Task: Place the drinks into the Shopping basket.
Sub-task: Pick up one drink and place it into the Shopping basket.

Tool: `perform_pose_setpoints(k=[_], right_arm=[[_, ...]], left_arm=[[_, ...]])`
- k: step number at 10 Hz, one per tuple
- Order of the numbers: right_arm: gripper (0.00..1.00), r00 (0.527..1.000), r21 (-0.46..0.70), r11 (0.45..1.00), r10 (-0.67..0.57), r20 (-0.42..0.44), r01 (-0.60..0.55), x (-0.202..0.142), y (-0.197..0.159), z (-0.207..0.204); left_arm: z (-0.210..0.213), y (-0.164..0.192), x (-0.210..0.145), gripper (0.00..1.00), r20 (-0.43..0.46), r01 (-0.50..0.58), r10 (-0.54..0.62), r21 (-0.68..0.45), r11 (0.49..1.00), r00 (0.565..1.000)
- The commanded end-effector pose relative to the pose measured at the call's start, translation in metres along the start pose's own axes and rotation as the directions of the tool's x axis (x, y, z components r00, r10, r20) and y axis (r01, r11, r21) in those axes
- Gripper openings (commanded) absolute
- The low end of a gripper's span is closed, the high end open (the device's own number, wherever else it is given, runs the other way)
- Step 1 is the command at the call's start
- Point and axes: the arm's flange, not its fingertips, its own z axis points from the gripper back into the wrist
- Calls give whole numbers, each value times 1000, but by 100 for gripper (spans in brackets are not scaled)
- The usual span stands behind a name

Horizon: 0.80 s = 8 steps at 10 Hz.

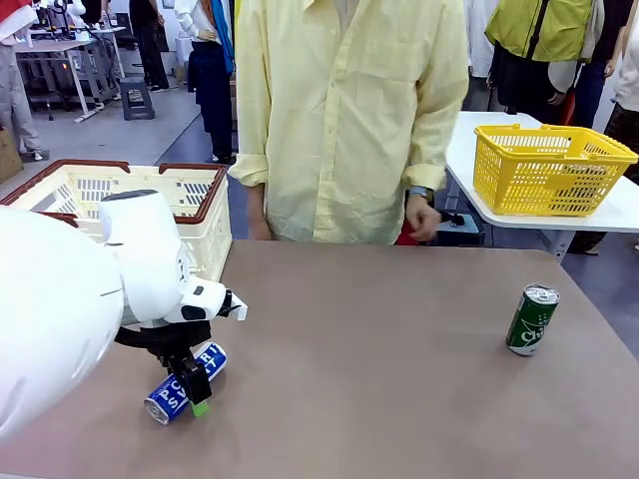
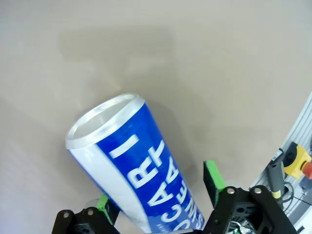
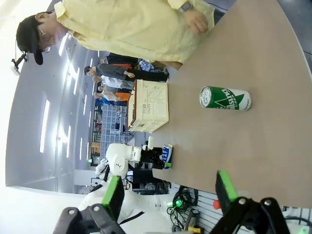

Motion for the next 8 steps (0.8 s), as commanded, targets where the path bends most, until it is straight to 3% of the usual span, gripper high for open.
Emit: perform_pose_setpoints(k=[1,5,8], right_arm=[[100,1000,8,1000,4,16,-4,2,1,-2],[100,1000,0,1000,0,0,0,0,0,0],[100,976,55,998,-5,-219,18,4,4,-100]], left_arm=[[-10,-4,-18,0,12,0,0,-10,1000,1000],[13,-8,-27,0,74,-73,75,-33,997,994],[81,-38,-79,0,105,-197,200,-39,980,974]])
